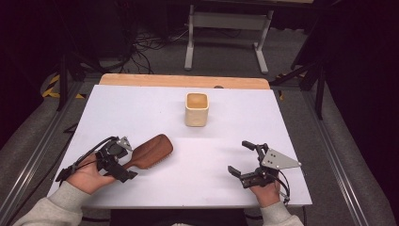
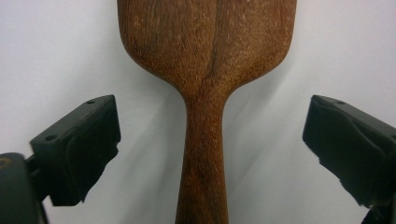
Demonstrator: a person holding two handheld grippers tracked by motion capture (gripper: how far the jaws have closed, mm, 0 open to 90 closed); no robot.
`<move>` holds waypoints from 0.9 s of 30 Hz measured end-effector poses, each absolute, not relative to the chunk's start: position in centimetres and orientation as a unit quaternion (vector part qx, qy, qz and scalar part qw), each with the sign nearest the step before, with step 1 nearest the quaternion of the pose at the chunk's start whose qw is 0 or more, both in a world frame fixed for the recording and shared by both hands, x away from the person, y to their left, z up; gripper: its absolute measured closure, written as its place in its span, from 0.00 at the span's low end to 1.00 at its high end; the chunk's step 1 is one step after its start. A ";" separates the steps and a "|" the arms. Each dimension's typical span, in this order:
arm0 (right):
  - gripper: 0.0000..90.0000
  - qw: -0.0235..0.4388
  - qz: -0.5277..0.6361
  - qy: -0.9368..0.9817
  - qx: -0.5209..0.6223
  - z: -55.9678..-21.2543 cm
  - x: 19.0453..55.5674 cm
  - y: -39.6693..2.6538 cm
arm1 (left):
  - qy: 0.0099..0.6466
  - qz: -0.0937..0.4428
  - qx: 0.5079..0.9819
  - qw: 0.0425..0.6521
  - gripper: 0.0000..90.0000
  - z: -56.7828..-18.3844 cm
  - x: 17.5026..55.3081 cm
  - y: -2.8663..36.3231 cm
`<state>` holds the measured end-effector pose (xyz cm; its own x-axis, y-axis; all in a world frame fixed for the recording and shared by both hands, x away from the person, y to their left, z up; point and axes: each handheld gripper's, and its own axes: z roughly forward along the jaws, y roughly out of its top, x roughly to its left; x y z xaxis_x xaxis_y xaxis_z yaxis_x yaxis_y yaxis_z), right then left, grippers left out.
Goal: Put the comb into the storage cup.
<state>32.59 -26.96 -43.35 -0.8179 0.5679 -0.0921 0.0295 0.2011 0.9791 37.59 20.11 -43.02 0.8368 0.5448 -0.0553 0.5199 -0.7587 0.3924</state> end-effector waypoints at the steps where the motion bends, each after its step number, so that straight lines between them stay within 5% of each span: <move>1: 0.02 0.223 0.599 0.742 0.202 -43.4 32.6 -27.0 | 0.284 0.033 0.937 0.199 0.09 -43.0 37.6 20.1; 15: 0.02 0.223 0.599 0.742 0.202 -43.4 32.6 -26.9 | 0.292 0.008 0.938 0.188 0.37 -44.1 38.6 19.8; 24: 0.02 0.221 0.600 0.741 0.204 -43.5 32.7 -26.9 | 0.285 0.030 0.943 0.170 0.74 -44.0 38.3 19.4; 27: 0.02 0.221 0.600 0.741 0.204 -43.5 32.7 -26.9 | 0.285 0.029 0.943 0.168 0.77 -44.0 38.2 19.4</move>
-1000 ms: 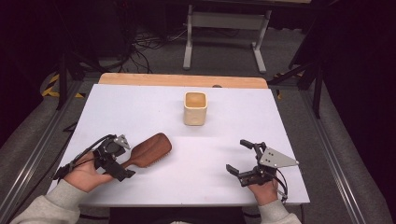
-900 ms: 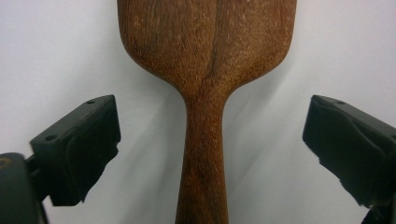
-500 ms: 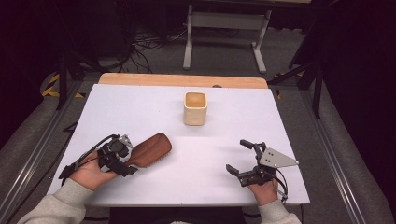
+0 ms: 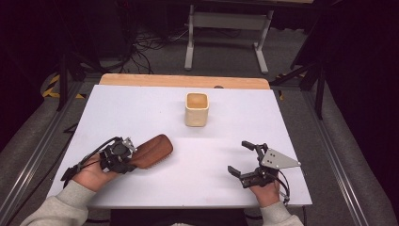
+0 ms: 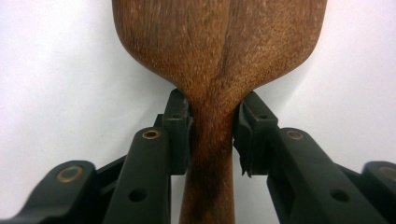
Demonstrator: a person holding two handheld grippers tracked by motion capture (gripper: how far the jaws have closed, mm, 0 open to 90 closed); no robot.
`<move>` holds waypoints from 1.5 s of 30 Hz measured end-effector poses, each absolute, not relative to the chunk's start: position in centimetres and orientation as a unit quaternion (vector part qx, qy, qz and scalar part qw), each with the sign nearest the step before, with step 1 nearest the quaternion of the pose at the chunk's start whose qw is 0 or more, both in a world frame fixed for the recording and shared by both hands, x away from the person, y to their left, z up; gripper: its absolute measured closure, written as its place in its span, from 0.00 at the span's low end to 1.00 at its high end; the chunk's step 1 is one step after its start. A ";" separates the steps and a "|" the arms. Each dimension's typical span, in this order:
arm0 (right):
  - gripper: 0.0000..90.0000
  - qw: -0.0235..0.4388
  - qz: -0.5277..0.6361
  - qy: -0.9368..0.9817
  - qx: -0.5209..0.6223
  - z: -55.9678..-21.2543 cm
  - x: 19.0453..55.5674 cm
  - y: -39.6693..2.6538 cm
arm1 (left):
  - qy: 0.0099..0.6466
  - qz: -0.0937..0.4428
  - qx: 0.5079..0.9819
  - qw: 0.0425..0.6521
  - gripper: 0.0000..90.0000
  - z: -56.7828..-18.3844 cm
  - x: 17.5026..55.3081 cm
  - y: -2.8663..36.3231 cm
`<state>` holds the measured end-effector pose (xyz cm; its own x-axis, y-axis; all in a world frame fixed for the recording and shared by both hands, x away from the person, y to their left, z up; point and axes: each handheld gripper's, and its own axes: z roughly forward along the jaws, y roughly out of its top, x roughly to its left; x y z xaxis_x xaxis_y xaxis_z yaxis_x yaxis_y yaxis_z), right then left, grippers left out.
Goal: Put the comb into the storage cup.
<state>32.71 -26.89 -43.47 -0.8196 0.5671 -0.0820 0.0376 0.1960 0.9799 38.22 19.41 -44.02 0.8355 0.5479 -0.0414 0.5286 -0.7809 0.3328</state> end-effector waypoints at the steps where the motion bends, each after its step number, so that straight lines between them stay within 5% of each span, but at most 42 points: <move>1: 0.02 0.220 0.600 0.741 0.204 -43.5 32.7 -26.9 | 0.286 0.029 0.943 0.166 0.78 -44.0 38.2 19.4; 20: 0.02 0.222 0.598 0.743 0.204 -43.5 32.7 -26.9 | 0.287 0.032 0.941 0.175 0.81 -43.8 37.8 19.4; 45: 0.03 0.222 0.592 0.749 0.199 -42.0 33.1 -26.3 | 0.276 0.100 0.898 0.327 0.81 -40.7 35.3 18.9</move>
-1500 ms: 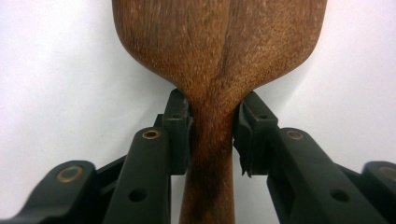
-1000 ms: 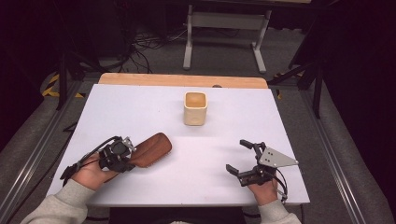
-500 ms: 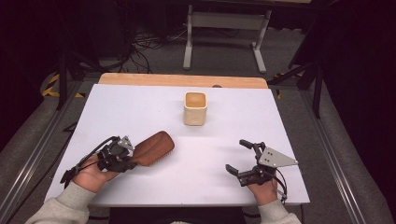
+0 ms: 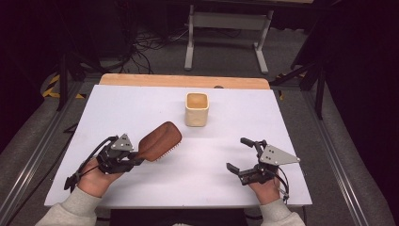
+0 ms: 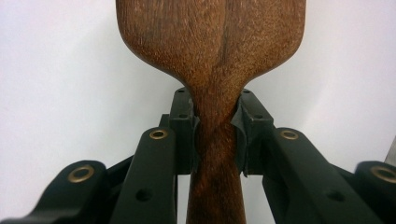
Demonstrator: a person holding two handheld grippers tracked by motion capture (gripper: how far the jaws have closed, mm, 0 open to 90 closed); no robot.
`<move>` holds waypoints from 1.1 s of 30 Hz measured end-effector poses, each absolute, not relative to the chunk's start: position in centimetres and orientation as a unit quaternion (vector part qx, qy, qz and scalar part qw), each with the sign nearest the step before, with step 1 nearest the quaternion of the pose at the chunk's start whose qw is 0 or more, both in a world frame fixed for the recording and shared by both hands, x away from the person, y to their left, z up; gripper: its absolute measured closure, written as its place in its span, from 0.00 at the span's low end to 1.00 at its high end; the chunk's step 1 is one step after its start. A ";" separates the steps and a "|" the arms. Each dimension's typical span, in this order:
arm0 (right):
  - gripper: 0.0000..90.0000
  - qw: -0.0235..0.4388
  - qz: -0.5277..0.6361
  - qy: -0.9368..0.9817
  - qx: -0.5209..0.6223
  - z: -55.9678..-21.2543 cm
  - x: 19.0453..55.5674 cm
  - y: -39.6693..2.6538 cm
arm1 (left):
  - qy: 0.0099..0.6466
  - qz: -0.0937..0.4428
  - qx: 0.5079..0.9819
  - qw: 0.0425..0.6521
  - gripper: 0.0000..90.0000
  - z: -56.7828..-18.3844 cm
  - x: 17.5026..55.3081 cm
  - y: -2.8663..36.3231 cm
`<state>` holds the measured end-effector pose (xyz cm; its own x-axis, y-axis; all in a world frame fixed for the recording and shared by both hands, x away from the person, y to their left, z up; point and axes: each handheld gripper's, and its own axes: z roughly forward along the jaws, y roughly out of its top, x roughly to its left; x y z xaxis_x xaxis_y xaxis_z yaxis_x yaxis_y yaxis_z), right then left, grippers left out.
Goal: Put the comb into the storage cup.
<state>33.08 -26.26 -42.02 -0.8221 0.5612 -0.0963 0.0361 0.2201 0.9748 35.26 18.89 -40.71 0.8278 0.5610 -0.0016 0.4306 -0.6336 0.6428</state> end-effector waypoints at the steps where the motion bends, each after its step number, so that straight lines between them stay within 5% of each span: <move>1: 0.03 0.220 0.592 0.750 0.200 -41.9 33.1 -26.2 | 0.275 0.106 0.894 0.336 0.81 -40.6 35.1 18.9; 18: 0.03 0.205 0.586 0.762 0.187 -40.7 33.8 -24.3 | 0.256 0.152 0.834 0.464 0.81 -39.8 33.4 18.3; 33: 0.03 0.182 0.575 0.780 0.168 -39.7 34.4 -21.8 | 0.229 0.187 0.814 0.499 0.81 -41.4 32.3 16.5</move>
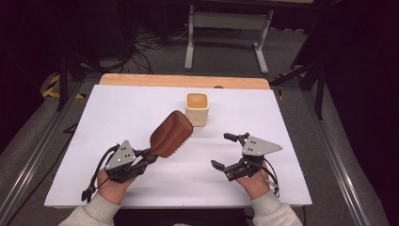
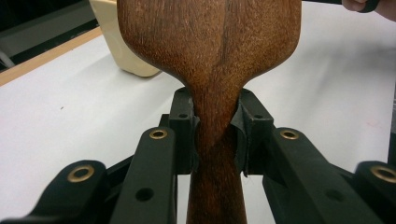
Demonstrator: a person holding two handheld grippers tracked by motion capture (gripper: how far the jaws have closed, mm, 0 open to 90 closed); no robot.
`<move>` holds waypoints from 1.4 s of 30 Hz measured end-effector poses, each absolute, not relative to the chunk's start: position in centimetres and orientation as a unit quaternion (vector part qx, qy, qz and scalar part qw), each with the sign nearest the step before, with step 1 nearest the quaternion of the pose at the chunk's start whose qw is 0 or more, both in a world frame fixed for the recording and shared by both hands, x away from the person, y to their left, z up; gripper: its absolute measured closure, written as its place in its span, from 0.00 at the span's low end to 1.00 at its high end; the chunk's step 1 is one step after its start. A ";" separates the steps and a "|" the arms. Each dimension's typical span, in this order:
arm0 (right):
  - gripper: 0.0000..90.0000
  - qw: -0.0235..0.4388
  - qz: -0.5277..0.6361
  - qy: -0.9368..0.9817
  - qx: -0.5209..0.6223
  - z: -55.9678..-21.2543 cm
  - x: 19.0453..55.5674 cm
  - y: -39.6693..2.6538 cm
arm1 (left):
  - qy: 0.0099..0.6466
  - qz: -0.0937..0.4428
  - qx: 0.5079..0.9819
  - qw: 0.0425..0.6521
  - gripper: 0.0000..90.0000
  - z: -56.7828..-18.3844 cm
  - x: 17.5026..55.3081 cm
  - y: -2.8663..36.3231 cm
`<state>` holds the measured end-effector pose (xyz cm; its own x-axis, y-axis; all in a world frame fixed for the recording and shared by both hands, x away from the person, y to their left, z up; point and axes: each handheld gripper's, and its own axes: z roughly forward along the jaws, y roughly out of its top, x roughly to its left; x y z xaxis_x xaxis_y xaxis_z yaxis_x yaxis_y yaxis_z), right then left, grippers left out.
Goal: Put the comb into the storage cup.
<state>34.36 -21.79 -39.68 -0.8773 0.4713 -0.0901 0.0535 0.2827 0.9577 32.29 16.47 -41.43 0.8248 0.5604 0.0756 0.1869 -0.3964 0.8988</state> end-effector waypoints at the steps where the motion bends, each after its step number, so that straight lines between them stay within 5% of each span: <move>1: 0.03 0.180 0.572 0.782 0.168 -39.6 34.4 -21.6 | 0.228 0.188 0.816 0.497 0.81 -41.5 32.3 16.4; 42: 0.03 0.089 0.537 0.822 0.170 -37.1 38.5 -12.5 | 0.223 0.190 0.828 0.478 0.81 -42.1 32.3 15.7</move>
<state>38.55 -12.48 -37.06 -0.9265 0.3746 0.0363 0.1838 0.3660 0.9123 32.27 15.73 -42.12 0.8287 0.5505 0.1013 0.1877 -0.4437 0.8763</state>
